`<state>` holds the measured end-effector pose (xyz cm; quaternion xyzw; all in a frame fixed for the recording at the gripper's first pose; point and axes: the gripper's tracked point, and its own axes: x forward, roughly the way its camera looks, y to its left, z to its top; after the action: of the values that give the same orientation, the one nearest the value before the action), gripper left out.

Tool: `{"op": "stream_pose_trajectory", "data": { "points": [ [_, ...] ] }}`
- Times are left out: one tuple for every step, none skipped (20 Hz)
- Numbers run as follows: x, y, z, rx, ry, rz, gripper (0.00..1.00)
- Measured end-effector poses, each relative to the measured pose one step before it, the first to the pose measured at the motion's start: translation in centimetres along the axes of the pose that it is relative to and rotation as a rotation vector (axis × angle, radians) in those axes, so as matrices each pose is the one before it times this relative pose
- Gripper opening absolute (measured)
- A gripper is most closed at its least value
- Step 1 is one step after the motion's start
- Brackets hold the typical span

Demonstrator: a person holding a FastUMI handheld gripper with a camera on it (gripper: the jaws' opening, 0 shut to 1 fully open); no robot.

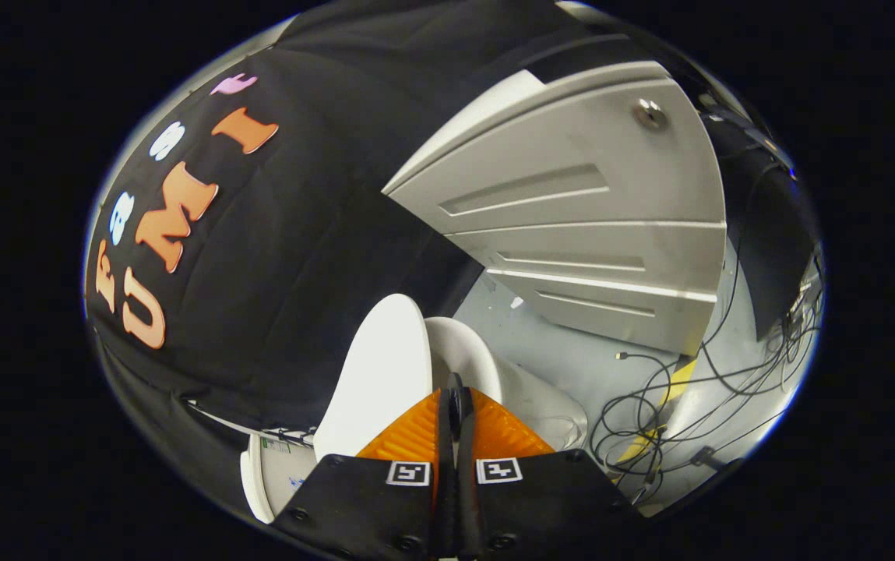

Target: Open the toilet lid.

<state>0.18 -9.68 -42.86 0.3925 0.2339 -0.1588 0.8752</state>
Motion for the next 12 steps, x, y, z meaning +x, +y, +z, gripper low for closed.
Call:
{"op": "stream_pose_trajectory", "data": {
  "points": [
    [-0.493,0.822,0.423,-0.0303,-0.00269,-0.00266,0.08],
    [-0.638,0.89,0.346,-0.02288,-0.00783,0.00228,0.08],
    [-0.342,0.985,0.355,-0.01493,-0.00398,0.00412,0.08],
    [-0.591,0.99,0.347,-0.0107,-0.00886,0.00621,0.08],
    [-0.633,0.827,0.311,-0.00985,-0.0065,0.00726,0.08],
    [-0.522,0.928,0.376,-0.01166,-0.009,0.00779,0.08],
    [-0.424,0.898,0.401,-0.01739,-0.01052,0.00673,0.08],
    [-0.363,0.832,0.288,-0.01896,-0.00928,0.0037,0.08],
    [-0.409,0.741,0.165,-0.01552,-0.00576,0.00223,0.08],
    [-0.493,0.748,0.3,-0.01386,-0.01207,0.00174,0.08],
    [-0.488,0.86,0.326,-0.01425,-0.00933,0.00399,0.08],
    [-0.429,0.967,0.313,-0.01243,-0.00968,0.00375,0.08]
  ]
}}
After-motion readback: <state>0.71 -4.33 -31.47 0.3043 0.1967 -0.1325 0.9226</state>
